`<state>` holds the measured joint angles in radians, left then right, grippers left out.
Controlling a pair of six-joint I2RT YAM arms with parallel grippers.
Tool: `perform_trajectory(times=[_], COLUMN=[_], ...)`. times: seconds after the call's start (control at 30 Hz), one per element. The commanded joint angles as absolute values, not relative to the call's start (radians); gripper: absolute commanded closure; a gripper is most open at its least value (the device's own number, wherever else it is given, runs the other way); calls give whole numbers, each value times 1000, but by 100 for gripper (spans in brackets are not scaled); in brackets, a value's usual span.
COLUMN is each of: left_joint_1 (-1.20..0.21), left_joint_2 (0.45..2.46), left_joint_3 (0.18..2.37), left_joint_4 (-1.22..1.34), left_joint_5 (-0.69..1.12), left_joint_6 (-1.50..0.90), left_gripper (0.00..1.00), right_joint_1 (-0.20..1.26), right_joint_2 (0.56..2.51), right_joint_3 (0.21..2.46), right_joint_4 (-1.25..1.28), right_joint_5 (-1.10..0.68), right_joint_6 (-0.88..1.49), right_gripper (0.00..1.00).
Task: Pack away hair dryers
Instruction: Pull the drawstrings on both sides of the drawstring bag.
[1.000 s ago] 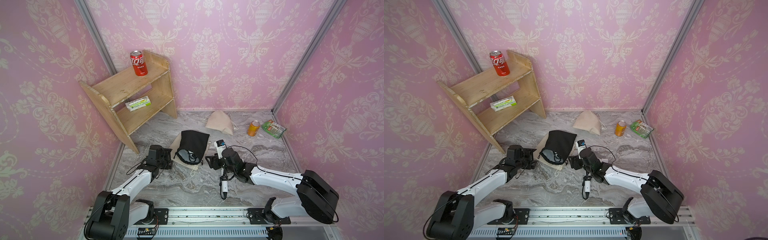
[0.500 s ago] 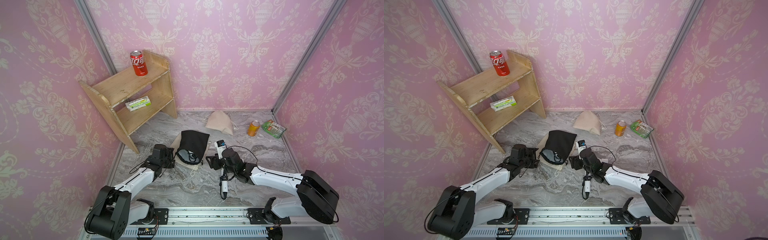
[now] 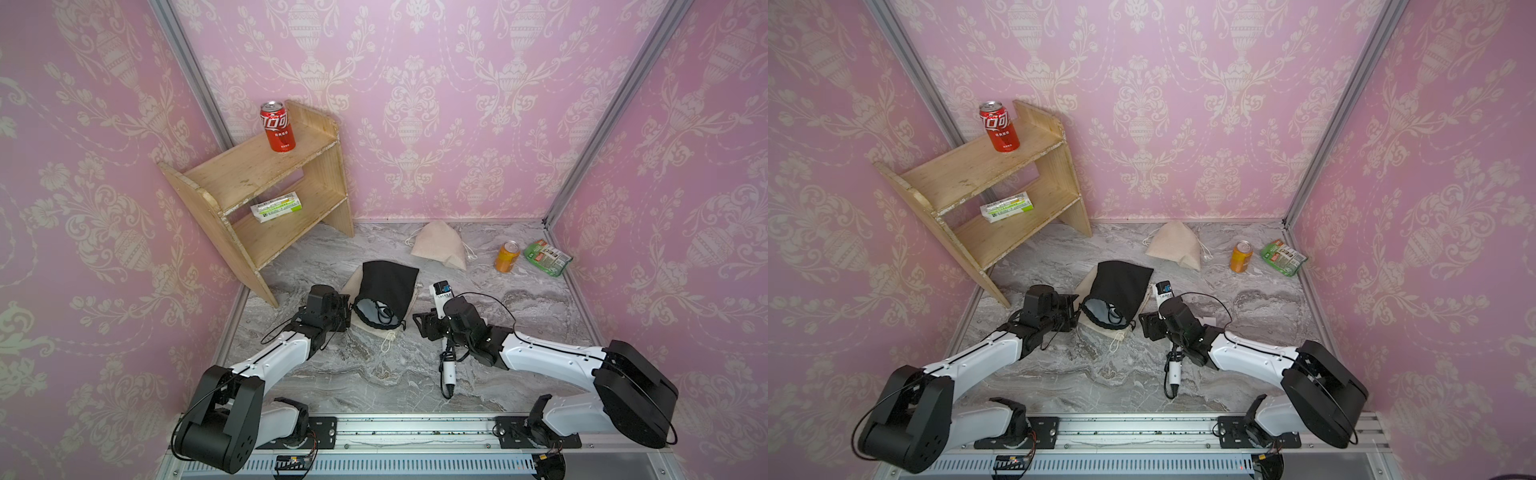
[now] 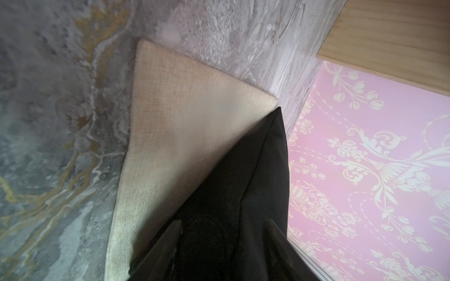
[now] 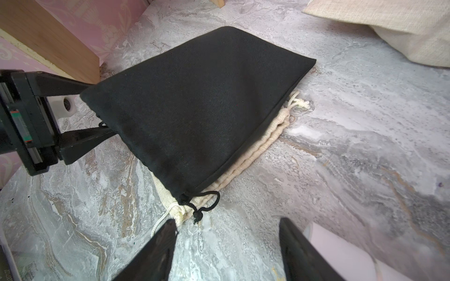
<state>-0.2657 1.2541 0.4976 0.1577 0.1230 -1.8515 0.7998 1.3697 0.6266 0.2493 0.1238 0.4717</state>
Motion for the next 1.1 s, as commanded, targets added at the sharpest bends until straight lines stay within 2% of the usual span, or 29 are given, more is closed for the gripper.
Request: perform_trajectory(times=[0.0,0.13,0.17,0.23,0.27,0.7,0.83,1.07], left_joint_1=[-274,-275,-275,-275,-275,-225,-209,-203], left_joint_2=[1248,1229,1225,1218,1215,1214,1251,1278], left_joint_3=[524,526,525,529,531,638,688,698], left_joint_4=[163,159,159,158,157,77,66,92], left_joint_5=[92,81,78,76,76,32,26,31], left_joint_6=[-1852,-1837,-1833,-1825,-1821,-1689,-1650,-1640], left_gripper=[51,64,72,95,100,100,100,100], right_joint_1=[798,798,797,798,798,800,817,898], right_joint_2=[1347,1348,1348,1347,1346,1359,1420,1568], right_joint_3=[617,615,616,617,617,632,668,742], right_joint_4=[240,239,239,236,230,164,171,181], right_joint_5=[142,143,143,142,144,50,-7,-4], right_joint_6=[488,490,491,490,488,384,334,254], right_gripper=[31,32,32,32,32,34,34,36])
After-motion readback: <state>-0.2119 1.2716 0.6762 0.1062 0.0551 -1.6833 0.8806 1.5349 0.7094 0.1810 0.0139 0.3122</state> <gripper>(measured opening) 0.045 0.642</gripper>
